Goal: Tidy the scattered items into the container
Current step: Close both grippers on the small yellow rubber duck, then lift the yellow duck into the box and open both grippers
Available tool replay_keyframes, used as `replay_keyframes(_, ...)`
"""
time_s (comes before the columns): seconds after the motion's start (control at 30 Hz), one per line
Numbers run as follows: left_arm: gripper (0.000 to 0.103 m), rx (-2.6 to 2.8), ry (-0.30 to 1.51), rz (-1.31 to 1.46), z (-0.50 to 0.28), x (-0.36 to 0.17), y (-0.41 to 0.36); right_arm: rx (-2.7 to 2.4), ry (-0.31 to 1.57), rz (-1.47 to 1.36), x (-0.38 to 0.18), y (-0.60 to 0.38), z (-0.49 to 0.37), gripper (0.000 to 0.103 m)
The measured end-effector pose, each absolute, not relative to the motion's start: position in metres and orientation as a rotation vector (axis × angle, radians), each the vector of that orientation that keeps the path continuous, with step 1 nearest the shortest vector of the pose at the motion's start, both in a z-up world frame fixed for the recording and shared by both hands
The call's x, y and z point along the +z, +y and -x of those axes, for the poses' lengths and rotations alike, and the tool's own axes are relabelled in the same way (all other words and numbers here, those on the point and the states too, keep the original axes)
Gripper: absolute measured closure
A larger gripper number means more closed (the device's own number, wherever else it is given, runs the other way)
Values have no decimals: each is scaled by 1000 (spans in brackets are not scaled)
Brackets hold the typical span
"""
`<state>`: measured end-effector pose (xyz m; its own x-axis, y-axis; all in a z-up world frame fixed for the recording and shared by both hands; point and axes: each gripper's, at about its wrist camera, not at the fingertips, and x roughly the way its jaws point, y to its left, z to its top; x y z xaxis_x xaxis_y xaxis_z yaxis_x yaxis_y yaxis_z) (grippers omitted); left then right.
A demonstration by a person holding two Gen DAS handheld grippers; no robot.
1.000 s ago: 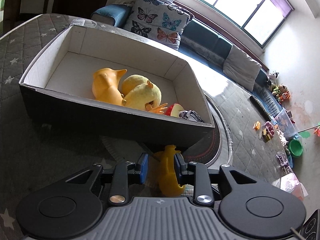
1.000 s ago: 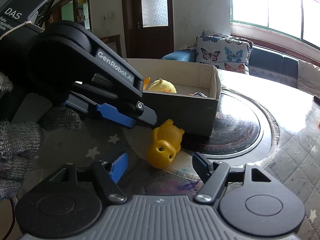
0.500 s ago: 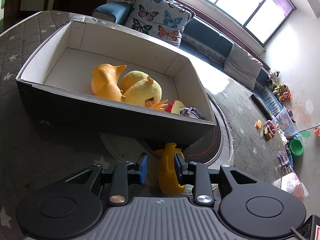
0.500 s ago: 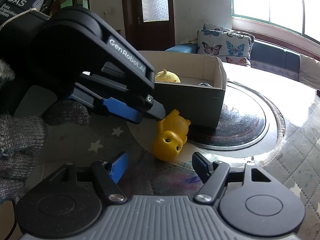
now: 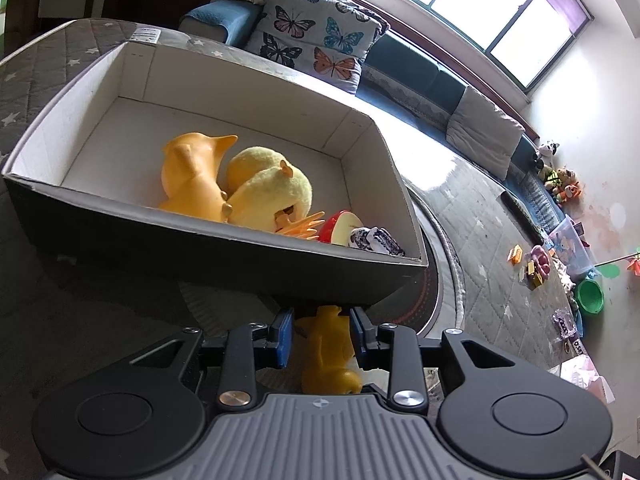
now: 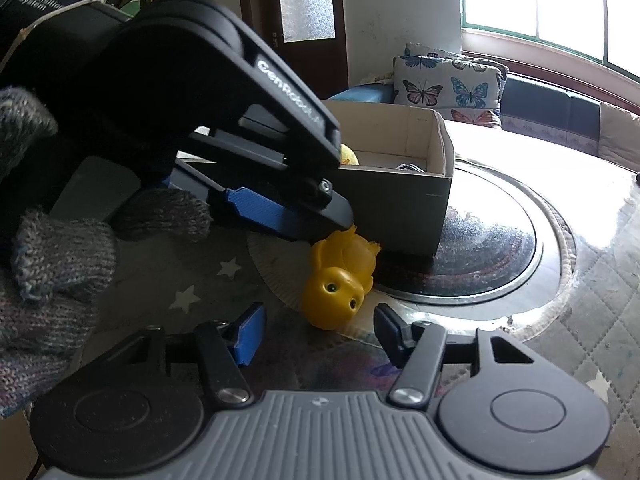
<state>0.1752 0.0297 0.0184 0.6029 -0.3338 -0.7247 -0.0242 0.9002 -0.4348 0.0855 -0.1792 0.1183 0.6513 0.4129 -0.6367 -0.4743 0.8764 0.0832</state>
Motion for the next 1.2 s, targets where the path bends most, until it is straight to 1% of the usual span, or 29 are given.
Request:
replay_keyframes(0.43,70,-197,938,419,-190,13,23,504,703,87,115,-181,-93,53)
replay_keyframes(0.5,70,-198,945,418,-191,11,22,503,705,87,114,-182,-94,57)
replay_keyframes(0.63,70,-201,963,420,-194,8,21,503,701,82,115,-184,-94,67)
replay_keyframes(0.67,70,-204,964,423,-194,7,21,502,700,84,115,-184,-94,68)
replay_keyframes(0.73,72,-210,965,427,-194,6,22,501,699,85,114,-184,-94,68)
replay_keyframes(1.03,72,-228,949,451,-183,8,28,507,674,107,118,-181,-88,68)
replay_keyframes(1.2,73,-227,918,463,-171,20,33,526,635,134,128,-178,-76,68)
